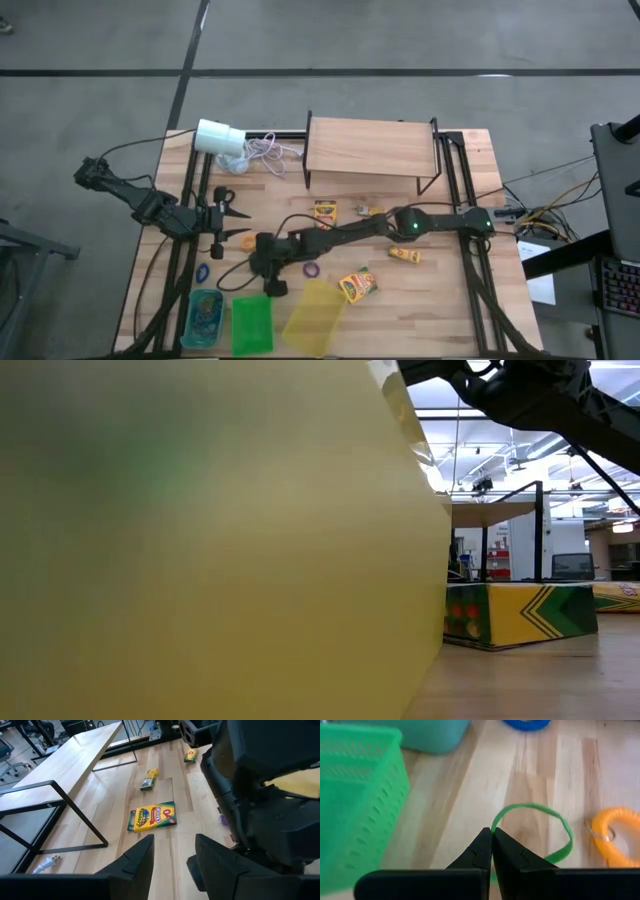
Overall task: Pick & Place Office Desk Supplies
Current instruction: Put the green rubberband into the blue bin
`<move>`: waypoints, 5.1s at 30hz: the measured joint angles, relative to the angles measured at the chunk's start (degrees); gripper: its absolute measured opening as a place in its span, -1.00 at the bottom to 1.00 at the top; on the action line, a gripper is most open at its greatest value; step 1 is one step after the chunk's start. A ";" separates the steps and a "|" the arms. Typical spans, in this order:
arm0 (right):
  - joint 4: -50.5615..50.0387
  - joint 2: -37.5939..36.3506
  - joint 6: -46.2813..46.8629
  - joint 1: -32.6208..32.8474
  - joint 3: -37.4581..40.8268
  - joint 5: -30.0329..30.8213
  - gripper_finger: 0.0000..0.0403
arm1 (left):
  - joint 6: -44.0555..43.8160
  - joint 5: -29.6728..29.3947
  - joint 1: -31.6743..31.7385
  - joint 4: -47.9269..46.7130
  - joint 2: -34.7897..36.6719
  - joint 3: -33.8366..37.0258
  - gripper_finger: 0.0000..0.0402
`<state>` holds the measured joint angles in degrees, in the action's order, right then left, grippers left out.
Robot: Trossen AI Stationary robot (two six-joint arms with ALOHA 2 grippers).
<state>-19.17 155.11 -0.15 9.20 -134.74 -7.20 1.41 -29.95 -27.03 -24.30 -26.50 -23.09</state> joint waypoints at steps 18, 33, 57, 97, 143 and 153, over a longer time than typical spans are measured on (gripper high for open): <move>-2.11 0.00 2.13 -0.38 0.07 0.97 -0.73 | 0.00 0.00 0.00 -0.01 0.00 0.00 -0.26; -2.51 -1.09 2.11 0.14 0.09 0.99 -0.17 | 0.00 0.00 0.00 -0.02 0.02 0.00 -0.26; -11.48 -16.53 -7.46 0.43 2.66 7.69 -0.19 | 0.00 0.00 0.00 -0.02 0.00 0.00 -0.26; 49.57 -91.94 2.78 3.42 110.94 22.38 -0.41 | 0.00 0.00 -0.01 -0.04 0.00 0.17 -0.26; 49.46 -110.64 11.77 3.38 120.22 24.74 -0.57 | 0.00 0.00 0.00 -0.04 0.00 0.17 -0.26; 49.50 -110.40 11.74 3.38 119.95 24.77 -0.53 | -7.46 0.00 0.01 2.48 0.04 0.20 -0.26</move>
<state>30.33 44.71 11.60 12.58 -14.79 17.56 -6.05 -29.96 -27.03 -21.82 -26.46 -22.90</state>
